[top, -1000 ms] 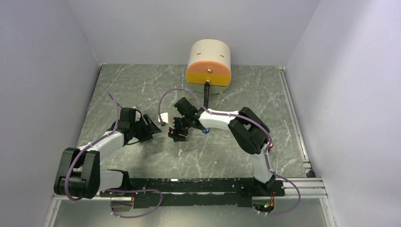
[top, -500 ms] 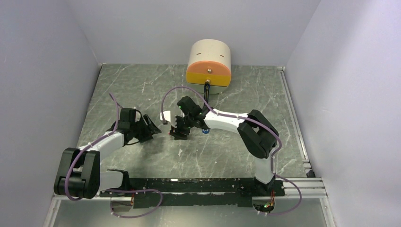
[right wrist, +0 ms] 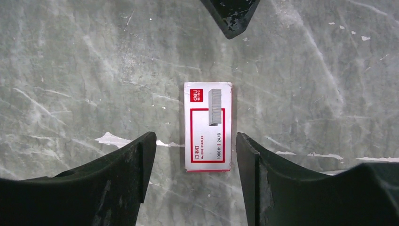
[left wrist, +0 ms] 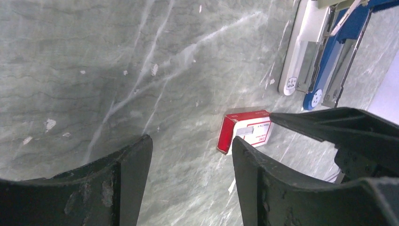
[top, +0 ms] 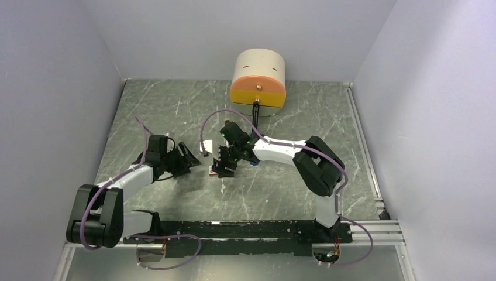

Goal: Load the staples into the stapler

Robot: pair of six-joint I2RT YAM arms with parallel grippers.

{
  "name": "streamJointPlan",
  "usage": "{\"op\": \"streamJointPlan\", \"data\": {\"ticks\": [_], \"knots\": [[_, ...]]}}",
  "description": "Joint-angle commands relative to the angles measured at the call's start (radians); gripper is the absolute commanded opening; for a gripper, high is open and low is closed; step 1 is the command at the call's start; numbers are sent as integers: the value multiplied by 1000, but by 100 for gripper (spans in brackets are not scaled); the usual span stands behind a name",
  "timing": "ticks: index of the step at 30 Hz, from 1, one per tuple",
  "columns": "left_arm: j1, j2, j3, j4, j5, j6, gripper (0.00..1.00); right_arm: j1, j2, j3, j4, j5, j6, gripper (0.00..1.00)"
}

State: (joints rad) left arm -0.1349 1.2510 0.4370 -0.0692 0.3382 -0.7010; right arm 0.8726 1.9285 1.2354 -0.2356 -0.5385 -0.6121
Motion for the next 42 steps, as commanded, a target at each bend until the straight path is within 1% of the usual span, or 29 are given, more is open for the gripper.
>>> {"op": "streamJointPlan", "data": {"ticks": [1, 5, 8, 10, 11, 13, 15, 22, 24, 25, 30, 32, 35, 42], "knots": [[8, 3, -23, 21, 59, 17, 70, 4, 28, 37, -14, 29, -10, 68], [8, 8, -23, 19, 62, 19, 75, 5, 58, 58, -6, 21, -27, 68], [8, 13, -24, 24, 71, 18, 74, 5, 87, 88, -30, 3, -45, 68], [8, 17, -24, 30, 79, 18, 71, 5, 109, 108, -47, -7, -53, 67], [8, 20, -25, 35, 83, 18, 68, 5, 116, 115, -54, -15, -59, 66], [8, 26, -30, 50, 107, 18, 62, 4, 129, 122, -62, -24, -62, 62], [6, 34, -35, 61, 134, 21, 59, 4, 135, 122, -69, -38, -65, 56], [-26, 89, -58, 206, 230, -13, 58, 6, 114, 65, -30, -52, -67, 48], [-47, 107, -63, 250, 245, -35, 56, 6, 102, 48, -15, -49, -60, 44], [-58, 114, -65, 269, 247, -42, 53, 6, 95, 39, -6, -47, -54, 43], [-83, 160, -55, 334, 253, -48, 37, 7, 69, 6, 30, -56, -22, 41], [-86, 177, -58, 362, 270, -54, 33, 8, 65, -2, 39, -61, -13, 41], [-99, 190, -67, 398, 288, -65, 30, 6, 61, -7, 51, -67, 0, 40], [-122, 224, -87, 436, 302, -81, 27, 8, 62, -4, 75, -75, 31, 40]]}}
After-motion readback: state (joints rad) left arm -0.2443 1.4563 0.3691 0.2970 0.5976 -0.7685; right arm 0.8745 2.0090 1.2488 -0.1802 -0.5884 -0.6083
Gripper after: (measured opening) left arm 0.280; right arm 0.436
